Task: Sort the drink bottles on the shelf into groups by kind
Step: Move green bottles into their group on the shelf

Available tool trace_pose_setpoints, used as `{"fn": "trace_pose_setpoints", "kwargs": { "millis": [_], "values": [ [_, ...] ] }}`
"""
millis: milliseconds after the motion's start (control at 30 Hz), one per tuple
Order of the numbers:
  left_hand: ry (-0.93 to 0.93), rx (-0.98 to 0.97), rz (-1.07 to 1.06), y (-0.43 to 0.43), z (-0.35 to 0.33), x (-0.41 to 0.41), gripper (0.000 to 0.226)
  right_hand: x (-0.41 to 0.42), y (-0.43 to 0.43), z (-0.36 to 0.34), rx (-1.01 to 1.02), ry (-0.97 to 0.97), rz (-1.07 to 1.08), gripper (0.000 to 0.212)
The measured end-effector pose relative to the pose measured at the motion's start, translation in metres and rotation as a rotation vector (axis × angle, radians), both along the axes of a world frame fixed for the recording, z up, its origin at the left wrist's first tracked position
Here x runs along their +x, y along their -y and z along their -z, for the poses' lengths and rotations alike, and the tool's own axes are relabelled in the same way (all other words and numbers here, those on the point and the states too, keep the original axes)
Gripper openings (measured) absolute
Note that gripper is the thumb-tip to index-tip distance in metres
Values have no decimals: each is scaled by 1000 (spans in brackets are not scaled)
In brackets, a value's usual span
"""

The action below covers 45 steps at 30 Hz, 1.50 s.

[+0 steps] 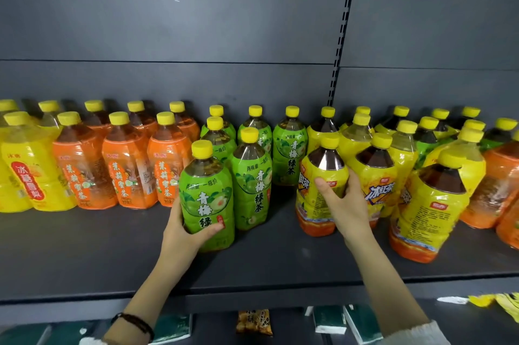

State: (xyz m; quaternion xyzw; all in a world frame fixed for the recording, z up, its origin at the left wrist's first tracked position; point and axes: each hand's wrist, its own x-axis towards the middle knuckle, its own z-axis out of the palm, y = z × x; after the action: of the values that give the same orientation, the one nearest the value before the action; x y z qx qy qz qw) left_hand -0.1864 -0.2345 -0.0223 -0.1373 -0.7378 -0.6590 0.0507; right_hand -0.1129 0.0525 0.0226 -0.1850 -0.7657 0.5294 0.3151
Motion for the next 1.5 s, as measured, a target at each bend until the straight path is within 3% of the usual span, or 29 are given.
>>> {"fn": "trace_pose_setpoints", "kwargs": {
  "millis": [100,333,533,633,733,833,900,1067,1233,1400,1500],
  "values": [
    [-7,0,11,-11,-5,0,88,1,7,-1,-17,-31,-15,88],
    [-11,-13,10,-19,-5,-2,108,18,15,12,21,-134,-45,71],
    [-8,-10,-6,-20,-4,-3,103,48,35,27,254,-208,302,18],
    [-11,-21,-17,-20,-5,-4,101,38,59,34,142,-161,29,22],
    [-22,-43,-26,-16,-6,-4,96,12,82,34,102,-65,-214,45],
    [-30,-51,-46,-6,-5,-6,93,-20,95,28,76,-17,-242,78],
    [-25,-40,-63,3,-4,-7,90,-39,98,25,42,-31,-229,87],
    [-14,-9,-70,18,-3,-10,81,-69,99,24,4,-14,-88,87],
    [-5,12,-43,19,-1,-11,93,-97,95,21,109,3,79,86],
    [28,12,-10,20,-3,-17,104,-103,89,27,167,-7,64,86],
    [28,0,24,11,-5,-22,101,-93,80,32,145,-70,-60,79]
  ]
}}
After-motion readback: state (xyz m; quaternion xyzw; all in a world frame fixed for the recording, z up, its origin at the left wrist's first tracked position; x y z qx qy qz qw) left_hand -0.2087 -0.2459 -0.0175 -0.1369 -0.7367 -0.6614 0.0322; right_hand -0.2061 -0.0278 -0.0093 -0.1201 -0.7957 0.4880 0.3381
